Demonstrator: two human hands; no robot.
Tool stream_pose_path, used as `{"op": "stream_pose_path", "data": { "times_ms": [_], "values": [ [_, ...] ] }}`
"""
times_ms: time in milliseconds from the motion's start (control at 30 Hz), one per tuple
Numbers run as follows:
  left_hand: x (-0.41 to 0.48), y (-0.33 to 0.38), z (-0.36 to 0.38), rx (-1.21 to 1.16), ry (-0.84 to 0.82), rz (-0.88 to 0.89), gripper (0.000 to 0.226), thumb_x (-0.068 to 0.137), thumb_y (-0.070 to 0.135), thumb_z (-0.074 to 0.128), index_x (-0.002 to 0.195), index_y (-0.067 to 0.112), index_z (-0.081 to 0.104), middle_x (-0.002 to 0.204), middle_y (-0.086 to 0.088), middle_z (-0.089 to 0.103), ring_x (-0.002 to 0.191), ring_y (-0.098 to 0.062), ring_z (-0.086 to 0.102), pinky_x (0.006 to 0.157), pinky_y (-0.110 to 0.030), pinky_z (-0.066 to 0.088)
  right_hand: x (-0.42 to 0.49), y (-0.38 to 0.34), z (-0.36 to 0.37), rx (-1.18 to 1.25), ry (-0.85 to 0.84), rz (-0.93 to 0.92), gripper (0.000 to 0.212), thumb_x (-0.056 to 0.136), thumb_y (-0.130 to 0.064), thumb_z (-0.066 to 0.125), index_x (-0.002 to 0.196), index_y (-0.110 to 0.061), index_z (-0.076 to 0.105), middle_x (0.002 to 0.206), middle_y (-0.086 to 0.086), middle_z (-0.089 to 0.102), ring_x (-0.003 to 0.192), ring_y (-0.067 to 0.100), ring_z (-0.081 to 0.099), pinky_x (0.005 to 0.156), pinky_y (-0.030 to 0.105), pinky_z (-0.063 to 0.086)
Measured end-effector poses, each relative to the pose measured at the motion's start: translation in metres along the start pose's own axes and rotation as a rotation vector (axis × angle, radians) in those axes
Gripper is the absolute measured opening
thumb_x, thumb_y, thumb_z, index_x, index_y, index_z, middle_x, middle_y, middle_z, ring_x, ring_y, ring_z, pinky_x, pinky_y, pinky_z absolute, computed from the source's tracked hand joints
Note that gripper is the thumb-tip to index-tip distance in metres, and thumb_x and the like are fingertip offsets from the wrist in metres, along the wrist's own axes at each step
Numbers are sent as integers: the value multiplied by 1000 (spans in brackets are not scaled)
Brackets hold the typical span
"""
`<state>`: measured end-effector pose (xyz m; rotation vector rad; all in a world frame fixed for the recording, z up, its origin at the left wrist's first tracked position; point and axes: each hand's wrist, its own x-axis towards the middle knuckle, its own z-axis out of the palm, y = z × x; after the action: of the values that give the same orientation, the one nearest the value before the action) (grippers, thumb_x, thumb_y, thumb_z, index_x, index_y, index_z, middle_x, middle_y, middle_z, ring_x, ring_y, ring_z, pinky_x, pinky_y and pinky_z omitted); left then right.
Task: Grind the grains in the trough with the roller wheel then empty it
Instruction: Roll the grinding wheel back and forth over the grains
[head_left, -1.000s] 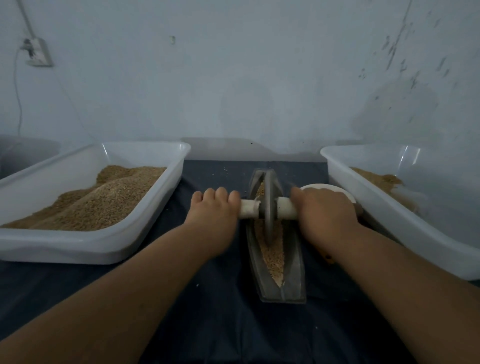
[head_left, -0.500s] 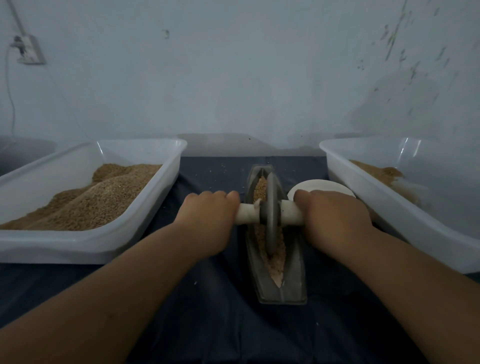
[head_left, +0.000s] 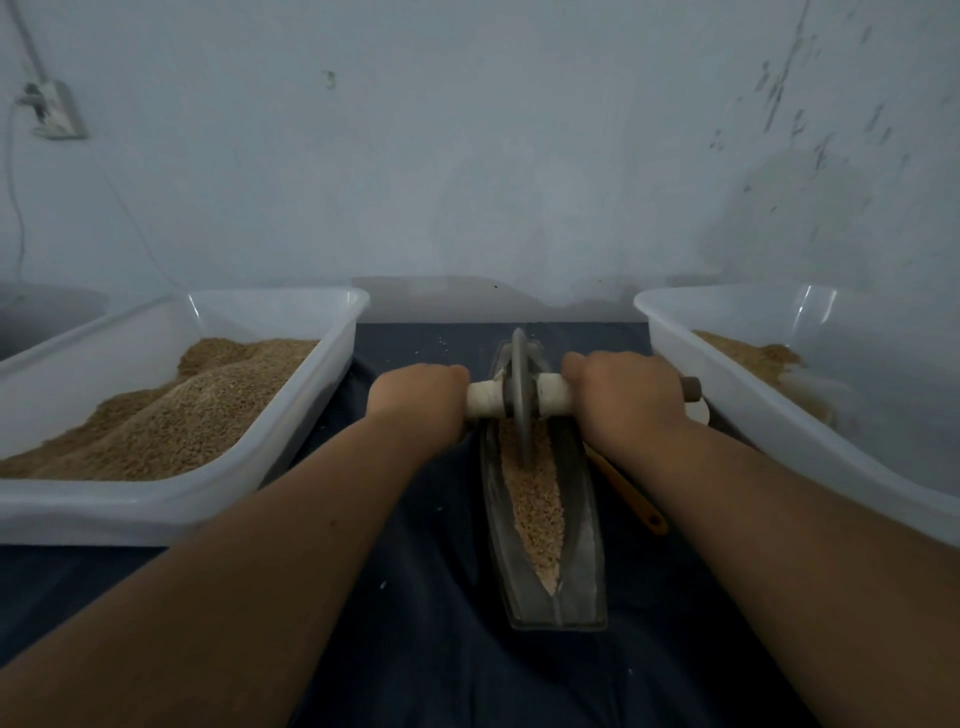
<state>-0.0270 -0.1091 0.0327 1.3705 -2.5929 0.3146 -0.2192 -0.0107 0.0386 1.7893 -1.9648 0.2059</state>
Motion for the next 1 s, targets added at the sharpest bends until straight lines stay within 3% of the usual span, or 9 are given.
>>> {"op": "stream_pose_path", "data": {
  "times_ms": [100,200,367,500,600,700,833,1000],
  "values": [
    [-20,4,-6,37,37,17,22,85,36,61,86,27,41,72,8,42,68,-19,48,59,-33,37,-19,-5,-9,-1,-15,7,21,82,-21,64,95,-22,48,86,2,59,74,25,59,60,35,42],
    [-45,10,-12,94,78,39,21,84,29,60,85,27,39,72,8,38,65,-18,45,60,-33,34,-41,-10,-22,1,-68,24,23,81,-21,65,96,-26,48,87,0,58,77,23,59,64,36,47],
    [-82,11,-19,117,78,64,33,82,33,62,80,30,29,68,9,30,61,-13,37,58,-32,29,-81,-15,-43,-32,-84,-25,34,82,-25,64,110,-27,47,95,-3,58,81,20,57,61,31,35],
    [-89,11,-23,110,69,64,32,82,34,60,80,31,28,67,10,30,57,-10,33,55,-30,27,-86,-16,-53,-22,-103,-41,38,86,-27,62,118,-27,42,99,-5,56,84,17,56,63,31,36],
    [-76,11,-19,94,45,39,28,83,33,61,81,31,33,69,10,37,61,-12,41,54,-30,30,-71,-14,-45,7,-143,-10,31,85,-24,61,109,-28,43,95,-3,57,83,19,57,67,31,43],
    [-50,10,-13,75,26,11,24,83,31,61,83,30,37,68,10,39,61,-13,43,53,-31,32,-45,-9,-27,53,-157,36,25,82,-20,63,97,-28,45,83,-2,53,76,22,57,72,40,53],
    [-6,9,-8,79,61,4,21,84,25,60,85,28,39,76,7,42,69,-19,46,61,-35,36,-8,2,-8,83,-107,53,26,80,-26,67,92,-25,44,83,-3,55,74,21,57,62,35,47],
    [20,7,-5,105,62,-7,23,84,25,59,83,27,36,70,7,37,69,-20,45,61,-35,34,10,6,10,52,-78,86,37,76,-25,71,86,-24,35,80,-1,53,66,20,47,57,32,38]
  ]
}}
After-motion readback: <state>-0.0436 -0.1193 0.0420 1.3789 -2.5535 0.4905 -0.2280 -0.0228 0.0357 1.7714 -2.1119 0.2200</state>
